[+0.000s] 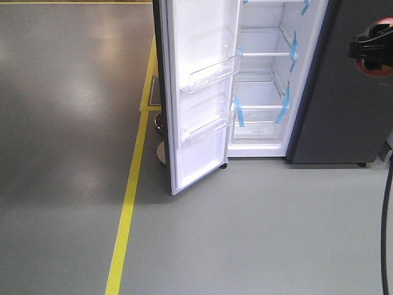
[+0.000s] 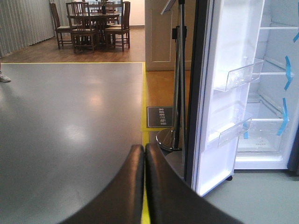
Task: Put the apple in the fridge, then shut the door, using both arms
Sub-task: 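Keep driving up to the refrigerator's open door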
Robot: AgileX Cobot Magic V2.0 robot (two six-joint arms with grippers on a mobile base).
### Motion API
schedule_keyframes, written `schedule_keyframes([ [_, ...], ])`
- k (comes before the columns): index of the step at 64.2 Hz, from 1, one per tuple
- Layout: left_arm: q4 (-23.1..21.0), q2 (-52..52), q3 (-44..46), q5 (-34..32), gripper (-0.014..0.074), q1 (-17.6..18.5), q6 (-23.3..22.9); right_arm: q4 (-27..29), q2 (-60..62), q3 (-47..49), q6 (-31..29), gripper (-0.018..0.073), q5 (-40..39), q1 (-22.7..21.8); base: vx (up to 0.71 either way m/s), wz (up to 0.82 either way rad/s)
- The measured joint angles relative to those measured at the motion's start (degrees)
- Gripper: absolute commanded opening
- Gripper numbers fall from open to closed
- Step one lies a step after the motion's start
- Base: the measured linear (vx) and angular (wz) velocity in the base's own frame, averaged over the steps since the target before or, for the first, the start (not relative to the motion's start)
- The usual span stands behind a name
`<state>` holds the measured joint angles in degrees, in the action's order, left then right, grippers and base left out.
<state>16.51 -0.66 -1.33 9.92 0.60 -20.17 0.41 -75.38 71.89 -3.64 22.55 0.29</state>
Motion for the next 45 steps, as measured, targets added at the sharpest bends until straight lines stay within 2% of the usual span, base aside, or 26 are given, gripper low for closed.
schedule_keyframes([
  [45,0.0,0.0,0.0,0.0,-0.0006,0.0,0.0,0.0,0.0,0.0,0.0,0.0071,0.0,0.0,0.07,0.00],
])
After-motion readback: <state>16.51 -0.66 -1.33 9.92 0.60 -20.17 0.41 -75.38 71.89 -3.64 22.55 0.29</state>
